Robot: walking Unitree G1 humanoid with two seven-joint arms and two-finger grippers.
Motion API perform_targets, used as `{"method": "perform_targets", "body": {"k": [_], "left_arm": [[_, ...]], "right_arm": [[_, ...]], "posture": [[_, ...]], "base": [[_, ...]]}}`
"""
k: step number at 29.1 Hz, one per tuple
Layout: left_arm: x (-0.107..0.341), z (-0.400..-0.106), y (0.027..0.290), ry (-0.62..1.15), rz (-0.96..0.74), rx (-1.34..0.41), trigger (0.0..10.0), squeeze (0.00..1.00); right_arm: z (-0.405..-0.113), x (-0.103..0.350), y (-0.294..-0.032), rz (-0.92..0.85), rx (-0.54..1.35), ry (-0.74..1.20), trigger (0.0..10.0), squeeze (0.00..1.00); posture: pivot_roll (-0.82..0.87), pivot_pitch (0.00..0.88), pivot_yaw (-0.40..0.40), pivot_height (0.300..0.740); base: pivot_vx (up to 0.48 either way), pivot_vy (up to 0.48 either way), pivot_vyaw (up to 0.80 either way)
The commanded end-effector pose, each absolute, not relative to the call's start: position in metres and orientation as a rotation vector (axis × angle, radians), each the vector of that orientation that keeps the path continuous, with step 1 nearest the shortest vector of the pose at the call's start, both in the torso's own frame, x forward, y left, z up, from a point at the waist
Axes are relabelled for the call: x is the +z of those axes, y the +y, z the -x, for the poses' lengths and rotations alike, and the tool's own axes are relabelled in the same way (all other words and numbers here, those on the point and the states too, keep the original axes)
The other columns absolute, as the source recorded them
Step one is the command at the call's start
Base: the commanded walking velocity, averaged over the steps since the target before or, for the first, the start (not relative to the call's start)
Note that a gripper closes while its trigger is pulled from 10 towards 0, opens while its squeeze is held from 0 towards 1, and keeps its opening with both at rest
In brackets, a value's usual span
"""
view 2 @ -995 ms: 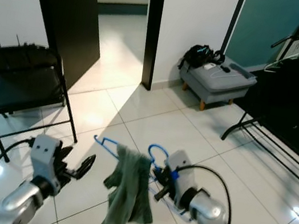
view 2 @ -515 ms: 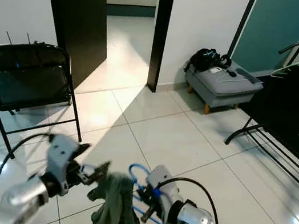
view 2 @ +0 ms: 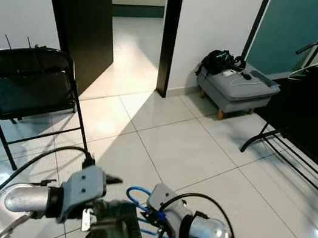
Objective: Hang hanger
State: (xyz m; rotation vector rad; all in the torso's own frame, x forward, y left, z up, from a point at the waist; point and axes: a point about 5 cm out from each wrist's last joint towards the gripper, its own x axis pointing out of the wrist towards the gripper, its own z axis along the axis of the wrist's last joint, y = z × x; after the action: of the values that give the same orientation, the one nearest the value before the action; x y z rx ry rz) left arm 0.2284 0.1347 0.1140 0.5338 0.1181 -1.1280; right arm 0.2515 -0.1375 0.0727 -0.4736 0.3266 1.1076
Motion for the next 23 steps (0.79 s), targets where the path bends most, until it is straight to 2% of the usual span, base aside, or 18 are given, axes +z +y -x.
{"method": "perform_targets", "body": {"k": [1, 11, 18, 19, 21, 22, 23], "left_arm": [[0.115, -0.227, 0.133, 0.126, -0.568, -1.150, 10.0, 0.00], [0.118, -0.233, 0.136, 0.150, -0.602, -1.121, 10.0, 0.00], [0.118, -0.232, 0.137, 0.170, -0.589, -1.126, 10.0, 0.00], [0.118, -0.231, 0.136, 0.197, -0.531, -1.144, 1.5, 0.00], [0.118, -0.230, 0.136, 0.207, -0.505, -1.155, 1.5, 0.00], [0.119, -0.229, 0.136, 0.222, -0.473, -1.164, 0.0, 0.00], [0.119, -0.229, 0.136, 0.222, -0.473, -1.164, 0.0, 0.00]], "right_arm": [[-0.252, 0.080, -0.133, 0.458, 1.132, 0.294, 10.0, 0.00], [-0.241, 0.102, -0.131, 0.487, 1.267, 0.271, 10.0, 0.00], [-0.239, 0.107, -0.127, 0.484, 1.278, 0.253, 10.0, 0.00], [-0.239, 0.109, -0.127, 0.484, 1.277, 0.243, 10.0, 0.00], [-0.239, 0.111, -0.127, 0.485, 1.276, 0.240, 10.0, 0.00], [-0.239, 0.112, -0.127, 0.485, 1.276, 0.238, 10.0, 0.00], [-0.239, 0.112, -0.127, 0.485, 1.276, 0.238, 10.0, 0.00]], "posture": [[0.05, 0.000, 0.003, 0.735], [0.05, 0.000, 0.017, 0.735], [0.05, 0.000, 0.021, 0.735], [0.05, 0.000, 0.025, 0.735], [0.05, 0.000, 0.025, 0.735], [0.04, 0.000, 0.029, 0.735], [0.04, 0.000, 0.029, 0.735]], "base": [[0.000, 0.000, 0.00], [0.000, 0.000, 0.00], [0.000, 0.000, 0.00], [0.000, 0.000, 0.00], [0.000, 0.000, 0.00], [0.000, 0.000, 0.00], [0.000, 0.000, 0.00]]}}
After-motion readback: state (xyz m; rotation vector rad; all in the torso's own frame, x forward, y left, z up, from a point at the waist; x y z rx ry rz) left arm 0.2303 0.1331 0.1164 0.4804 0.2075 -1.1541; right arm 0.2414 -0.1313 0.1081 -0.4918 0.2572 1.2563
